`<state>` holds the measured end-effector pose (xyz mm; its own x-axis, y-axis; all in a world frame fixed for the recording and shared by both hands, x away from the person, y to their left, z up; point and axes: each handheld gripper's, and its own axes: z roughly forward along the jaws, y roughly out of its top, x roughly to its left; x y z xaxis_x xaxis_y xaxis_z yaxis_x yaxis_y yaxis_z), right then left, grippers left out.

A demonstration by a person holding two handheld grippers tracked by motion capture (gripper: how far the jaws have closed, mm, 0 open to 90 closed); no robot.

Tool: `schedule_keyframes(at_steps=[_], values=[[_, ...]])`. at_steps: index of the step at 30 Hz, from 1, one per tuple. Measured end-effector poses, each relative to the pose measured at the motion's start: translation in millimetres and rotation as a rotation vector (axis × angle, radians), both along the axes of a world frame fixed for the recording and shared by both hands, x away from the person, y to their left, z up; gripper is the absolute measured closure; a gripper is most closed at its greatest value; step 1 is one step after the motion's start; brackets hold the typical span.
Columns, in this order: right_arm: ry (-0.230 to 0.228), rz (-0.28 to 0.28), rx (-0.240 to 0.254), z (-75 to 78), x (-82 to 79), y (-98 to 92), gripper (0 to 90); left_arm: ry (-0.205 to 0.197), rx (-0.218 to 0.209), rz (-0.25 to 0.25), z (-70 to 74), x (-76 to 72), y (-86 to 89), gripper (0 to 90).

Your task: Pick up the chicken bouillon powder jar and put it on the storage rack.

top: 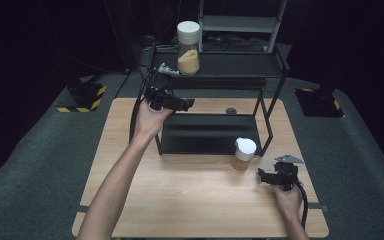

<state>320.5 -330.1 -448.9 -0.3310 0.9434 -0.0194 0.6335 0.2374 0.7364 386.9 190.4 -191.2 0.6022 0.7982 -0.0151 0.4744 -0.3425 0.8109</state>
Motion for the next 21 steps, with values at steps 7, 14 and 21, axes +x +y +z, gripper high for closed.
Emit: schedule_keyframes(at_steps=[7, 14, 21], values=[[0.000, 0.000, 0.000, 0.0, 0.0, 0.0, 7.3, 0.010, -0.008, -0.001, -12.8, -1.9, 3.1, 9.2], [0.000, 0.000, 0.000, 0.0, 0.0, 0.0, 7.3, 0.018, -0.002, 0.011, -25.1, -4.4, 3.4, 9.1], [0.000, 0.000, 0.000, 0.0, 0.0, 0.0, 7.4, 0.017, 0.010, 0.009, -34.8, -8.7, 0.1, 8.7]])
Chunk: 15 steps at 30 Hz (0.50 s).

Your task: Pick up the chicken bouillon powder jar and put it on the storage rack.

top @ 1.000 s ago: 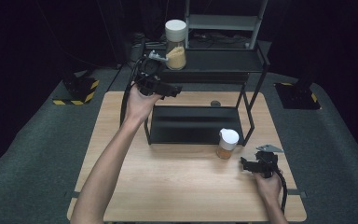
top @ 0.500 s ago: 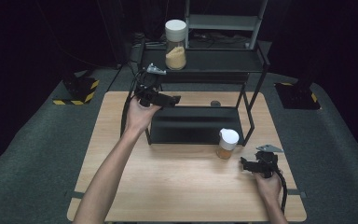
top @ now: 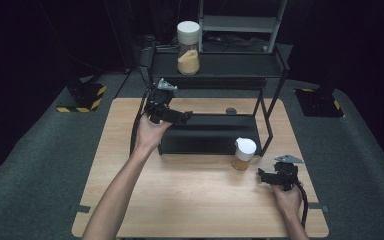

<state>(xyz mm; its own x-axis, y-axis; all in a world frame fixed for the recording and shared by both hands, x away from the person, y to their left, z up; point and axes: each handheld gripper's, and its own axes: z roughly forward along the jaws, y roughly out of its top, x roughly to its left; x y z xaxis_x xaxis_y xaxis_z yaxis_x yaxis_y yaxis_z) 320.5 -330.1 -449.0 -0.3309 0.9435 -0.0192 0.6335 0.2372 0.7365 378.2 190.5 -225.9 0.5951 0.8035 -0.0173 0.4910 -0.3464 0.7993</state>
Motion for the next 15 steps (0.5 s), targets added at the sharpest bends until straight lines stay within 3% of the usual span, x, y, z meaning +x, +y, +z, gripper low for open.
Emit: schedule_keyframes(at_steps=[15], values=[[0.000, 0.000, 0.000, 0.0, 0.0, 0.0, 7.3, 0.026, -0.021, -0.009, -24.0, -3.0, 1.3, 8.6]])
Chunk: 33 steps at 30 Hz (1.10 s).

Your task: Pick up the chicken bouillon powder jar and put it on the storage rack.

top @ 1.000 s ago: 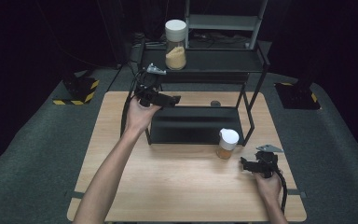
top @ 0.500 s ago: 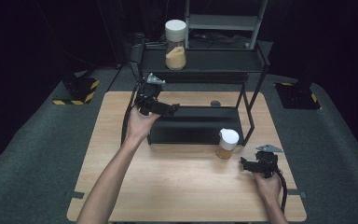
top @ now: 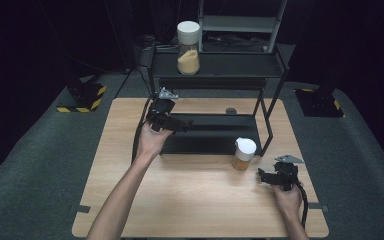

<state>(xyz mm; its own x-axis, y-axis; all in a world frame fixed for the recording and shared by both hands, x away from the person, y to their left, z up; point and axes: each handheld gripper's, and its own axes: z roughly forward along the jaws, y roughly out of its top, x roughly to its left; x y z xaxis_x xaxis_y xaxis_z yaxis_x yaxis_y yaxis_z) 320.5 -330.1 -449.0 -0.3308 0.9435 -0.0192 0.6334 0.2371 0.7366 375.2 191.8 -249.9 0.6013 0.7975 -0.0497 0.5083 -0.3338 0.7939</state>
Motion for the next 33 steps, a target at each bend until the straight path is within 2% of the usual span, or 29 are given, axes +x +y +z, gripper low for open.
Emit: schedule_keyframes(at_steps=[13, 18, 33], values=[[0.000, 0.000, 0.000, 0.0, 0.0, 0.0, 7.3, 0.027, -0.020, 0.007, -18.0, -1.4, 5.0, 8.6], [0.000, 0.000, 0.000, 0.0, 0.0, 0.0, 7.3, 0.029, -0.015, 0.011, -25.2, -4.0, 4.1, 8.6], [0.000, 0.000, 0.000, 0.0, 0.0, 0.0, 7.4, 0.057, 0.001, 0.020, -60.6, -10.4, 1.0, 8.4]])
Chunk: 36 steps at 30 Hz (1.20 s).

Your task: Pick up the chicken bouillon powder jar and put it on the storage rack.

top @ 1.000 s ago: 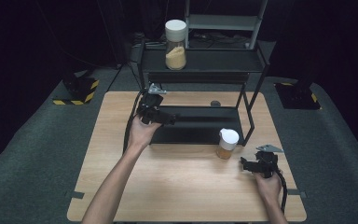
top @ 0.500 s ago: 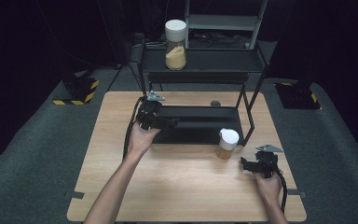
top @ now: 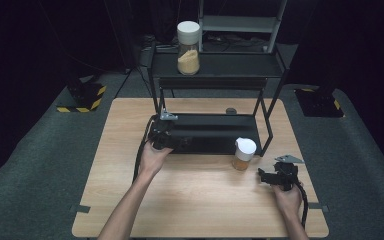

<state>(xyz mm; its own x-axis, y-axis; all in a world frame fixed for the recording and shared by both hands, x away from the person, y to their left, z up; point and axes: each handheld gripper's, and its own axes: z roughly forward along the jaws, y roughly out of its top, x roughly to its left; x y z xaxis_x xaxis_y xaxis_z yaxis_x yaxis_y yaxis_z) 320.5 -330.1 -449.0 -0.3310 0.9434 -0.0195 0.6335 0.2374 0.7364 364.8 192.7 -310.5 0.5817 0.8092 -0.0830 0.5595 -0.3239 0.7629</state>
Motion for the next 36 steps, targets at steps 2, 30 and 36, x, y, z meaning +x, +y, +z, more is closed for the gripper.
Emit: schedule_keyframes(at_steps=[2, 30, 36], values=[[0.000, 0.000, 0.000, 0.0, 0.0, 0.0, 7.3, 0.004, 0.011, 0.002, -3.9, -1.0, -1.2, 8.4], [0.000, -0.001, 0.000, 0.0, 0.0, 0.0, 7.3, 0.034, 0.080, 0.054, -62.5, -11.7, -20.6, 8.3], [0.000, 0.000, 0.000, 0.0, 0.0, 0.0, 7.3, 0.046, 0.080, 0.059, -76.2, -12.1, -22.9, 8.2]])
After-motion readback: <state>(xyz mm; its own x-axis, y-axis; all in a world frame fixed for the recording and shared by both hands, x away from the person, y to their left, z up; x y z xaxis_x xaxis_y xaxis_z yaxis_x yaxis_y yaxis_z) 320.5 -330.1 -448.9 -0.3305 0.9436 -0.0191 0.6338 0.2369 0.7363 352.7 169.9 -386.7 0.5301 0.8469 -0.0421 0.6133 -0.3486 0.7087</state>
